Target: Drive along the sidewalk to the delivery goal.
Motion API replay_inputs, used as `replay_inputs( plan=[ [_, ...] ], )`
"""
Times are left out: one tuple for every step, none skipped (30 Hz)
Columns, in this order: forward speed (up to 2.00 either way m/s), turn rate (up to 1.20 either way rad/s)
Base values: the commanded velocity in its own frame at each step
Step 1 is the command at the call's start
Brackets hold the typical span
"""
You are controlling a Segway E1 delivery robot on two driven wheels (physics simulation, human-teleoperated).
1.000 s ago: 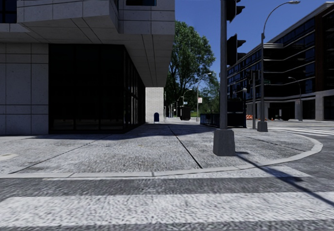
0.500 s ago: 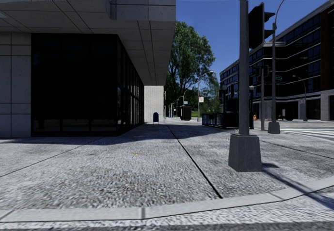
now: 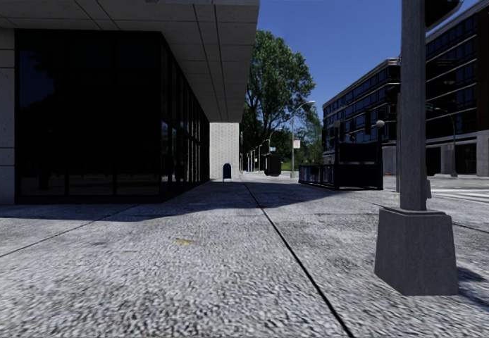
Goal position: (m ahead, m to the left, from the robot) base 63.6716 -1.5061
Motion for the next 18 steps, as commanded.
replay_inputs(
  plan=[
    [1.41, 0.00],
    [1.39, 0.00],
    [1.39, 0.00],
    [1.38, 0.00],
    [1.38, 0.00],
    [1.37, 0.00],
    [1.37, 0.00],
    [1.37, 0.00],
    [1.37, 0.00],
    [1.37, 0.00],
    [1.37, 0.00],
    [1.37, 0.00],
    [1.37, 0.00],
    [1.42, 0.00],
    [1.47, 0.00],
    [1.51, 0.00],
    [1.51, 0.00],
    [1.55, 0.00]
  ],
)
